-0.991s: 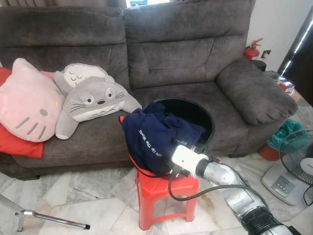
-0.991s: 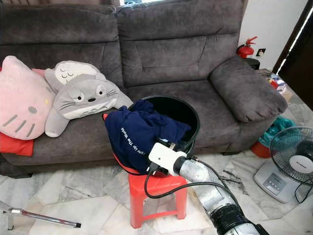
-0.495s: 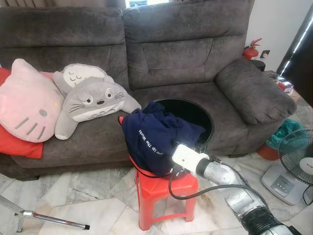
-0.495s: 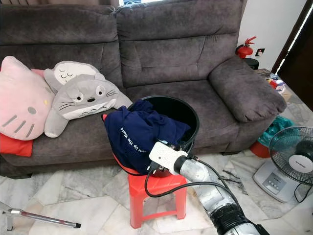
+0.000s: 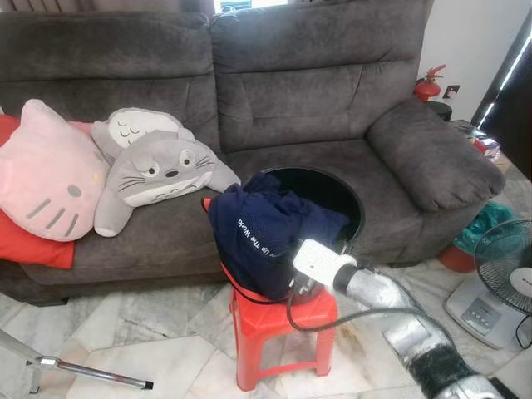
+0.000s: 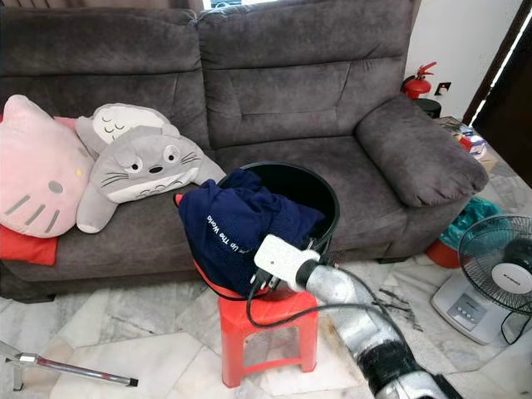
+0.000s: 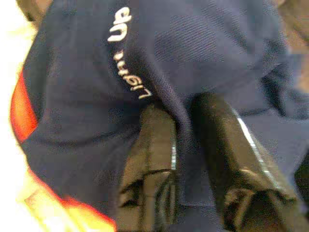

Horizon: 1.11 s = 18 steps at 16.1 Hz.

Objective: Hang hanger

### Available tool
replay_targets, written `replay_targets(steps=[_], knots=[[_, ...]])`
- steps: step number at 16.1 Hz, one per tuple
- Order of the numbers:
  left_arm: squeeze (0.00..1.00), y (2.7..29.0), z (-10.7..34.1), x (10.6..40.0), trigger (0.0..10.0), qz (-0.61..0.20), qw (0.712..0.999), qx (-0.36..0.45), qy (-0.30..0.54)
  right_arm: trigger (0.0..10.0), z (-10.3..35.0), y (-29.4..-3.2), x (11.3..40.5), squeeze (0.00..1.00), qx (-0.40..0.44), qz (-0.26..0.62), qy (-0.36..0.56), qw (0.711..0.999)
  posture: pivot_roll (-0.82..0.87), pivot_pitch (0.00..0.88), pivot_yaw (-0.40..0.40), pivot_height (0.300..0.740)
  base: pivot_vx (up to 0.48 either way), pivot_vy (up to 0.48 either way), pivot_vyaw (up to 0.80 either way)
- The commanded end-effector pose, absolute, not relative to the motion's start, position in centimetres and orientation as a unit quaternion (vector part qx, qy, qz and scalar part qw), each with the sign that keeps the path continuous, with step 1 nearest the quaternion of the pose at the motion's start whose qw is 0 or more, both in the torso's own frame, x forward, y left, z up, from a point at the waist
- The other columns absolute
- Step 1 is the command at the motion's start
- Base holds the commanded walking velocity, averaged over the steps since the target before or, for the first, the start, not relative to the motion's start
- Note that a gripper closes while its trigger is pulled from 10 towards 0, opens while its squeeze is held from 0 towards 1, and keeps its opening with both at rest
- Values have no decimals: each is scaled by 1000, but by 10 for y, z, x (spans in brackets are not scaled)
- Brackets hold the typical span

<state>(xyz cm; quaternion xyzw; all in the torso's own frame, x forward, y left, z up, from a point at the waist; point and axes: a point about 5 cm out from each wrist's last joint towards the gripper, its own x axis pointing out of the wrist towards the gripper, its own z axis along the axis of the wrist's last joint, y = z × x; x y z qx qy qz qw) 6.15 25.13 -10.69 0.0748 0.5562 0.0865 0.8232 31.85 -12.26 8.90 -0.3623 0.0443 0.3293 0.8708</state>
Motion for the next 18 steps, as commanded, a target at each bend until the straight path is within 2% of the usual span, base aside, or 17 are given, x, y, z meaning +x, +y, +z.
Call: replay_targets(steps=[1,7,18], knots=[[0,251,-107,63,10000,87,823,75,557,0,103,-127,328,0,-363,309,23,879,-150,0,30,740,0,0,0],[0,245,-108,71,10000,85,825,75,554,0,136,-123,348,0,-356,281,-36,891,-151,0,31,740,0,0,0],[0,246,-107,72,10000,88,825,76,554,0,170,-134,381,0,-380,215,-74,897,-146,0,37,740,0,0,0]])
